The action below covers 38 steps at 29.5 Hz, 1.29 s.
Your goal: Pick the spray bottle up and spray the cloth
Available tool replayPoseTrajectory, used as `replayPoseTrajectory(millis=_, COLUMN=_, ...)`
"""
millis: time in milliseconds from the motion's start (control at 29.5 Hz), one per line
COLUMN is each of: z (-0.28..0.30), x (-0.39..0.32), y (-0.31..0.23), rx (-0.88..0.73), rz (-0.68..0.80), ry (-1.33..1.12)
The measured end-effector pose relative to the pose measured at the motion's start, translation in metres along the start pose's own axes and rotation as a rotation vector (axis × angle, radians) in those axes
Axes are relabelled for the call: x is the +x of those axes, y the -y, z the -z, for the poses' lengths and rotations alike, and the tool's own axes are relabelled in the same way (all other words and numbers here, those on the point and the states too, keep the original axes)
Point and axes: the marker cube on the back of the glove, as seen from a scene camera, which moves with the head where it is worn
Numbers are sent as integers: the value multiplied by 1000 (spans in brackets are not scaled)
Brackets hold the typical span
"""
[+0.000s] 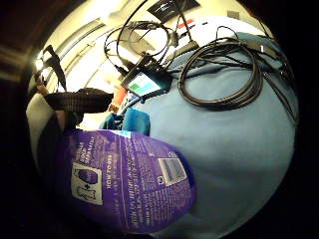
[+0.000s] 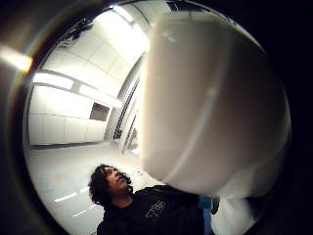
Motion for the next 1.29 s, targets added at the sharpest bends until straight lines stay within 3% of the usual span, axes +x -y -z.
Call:
replayPoseTrajectory(millis=203, z=0, x=-46, y=-23, rx=-92, rz=2, ry=-94)
replayPoseTrajectory(millis=474, z=6, x=-101, y=-38, rx=-459, rz=-146, ry=-372)
replayPoseTrajectory(millis=881, z=-10, x=-116, y=-16, rx=-945, rz=-380, ry=-844)
replayPoseTrajectory(millis=1016, z=-35, x=-119, y=0, rx=-1021, rz=-432, ry=-938)
replayPoseTrajectory(millis=1287, z=-48, x=-104, y=-21, rx=-1198, rz=-460, ry=-1146)
